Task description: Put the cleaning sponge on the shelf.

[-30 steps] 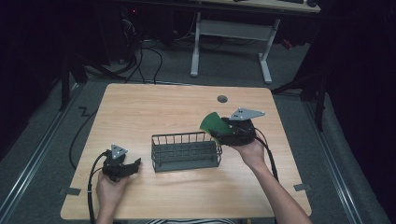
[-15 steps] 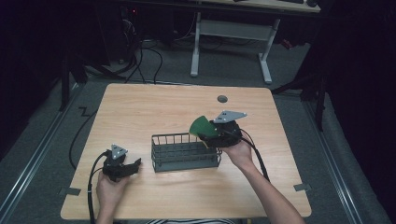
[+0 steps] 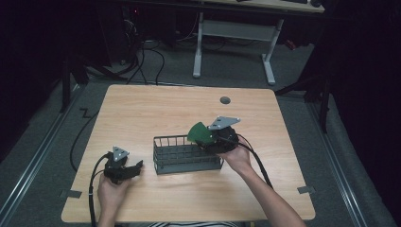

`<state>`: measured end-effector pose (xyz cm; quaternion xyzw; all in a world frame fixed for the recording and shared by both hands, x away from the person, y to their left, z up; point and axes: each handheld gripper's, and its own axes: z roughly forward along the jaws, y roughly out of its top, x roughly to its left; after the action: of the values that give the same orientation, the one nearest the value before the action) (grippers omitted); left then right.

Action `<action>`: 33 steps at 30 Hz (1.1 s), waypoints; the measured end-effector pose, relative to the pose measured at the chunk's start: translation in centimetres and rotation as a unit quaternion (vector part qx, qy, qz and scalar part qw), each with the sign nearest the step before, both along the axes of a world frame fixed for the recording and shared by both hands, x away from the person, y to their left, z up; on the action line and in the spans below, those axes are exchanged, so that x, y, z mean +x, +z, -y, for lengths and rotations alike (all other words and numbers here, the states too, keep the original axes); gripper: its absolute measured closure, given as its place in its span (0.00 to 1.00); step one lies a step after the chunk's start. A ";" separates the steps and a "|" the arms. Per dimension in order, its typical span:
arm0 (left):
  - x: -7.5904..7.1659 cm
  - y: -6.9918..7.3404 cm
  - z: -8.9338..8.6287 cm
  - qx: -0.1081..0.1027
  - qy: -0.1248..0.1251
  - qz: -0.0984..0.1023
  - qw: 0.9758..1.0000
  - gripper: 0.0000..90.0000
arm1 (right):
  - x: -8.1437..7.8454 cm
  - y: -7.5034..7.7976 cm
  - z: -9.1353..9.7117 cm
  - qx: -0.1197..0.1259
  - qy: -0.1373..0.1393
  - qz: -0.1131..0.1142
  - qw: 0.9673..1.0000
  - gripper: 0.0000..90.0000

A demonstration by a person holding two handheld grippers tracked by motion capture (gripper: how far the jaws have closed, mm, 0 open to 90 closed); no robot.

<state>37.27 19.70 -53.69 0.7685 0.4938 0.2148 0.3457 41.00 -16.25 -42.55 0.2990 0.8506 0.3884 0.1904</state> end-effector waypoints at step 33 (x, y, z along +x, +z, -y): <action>0.0 0.0 0.0 0.000 0.001 0.000 1.000 0.32 | -1.2 -1.7 -0.2 -0.031 0.007 -0.012 0.999 0.33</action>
<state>37.27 19.65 -53.69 0.7681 0.4943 0.2153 0.3455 39.79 -16.09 -44.27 0.2914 0.8666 0.3598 0.1862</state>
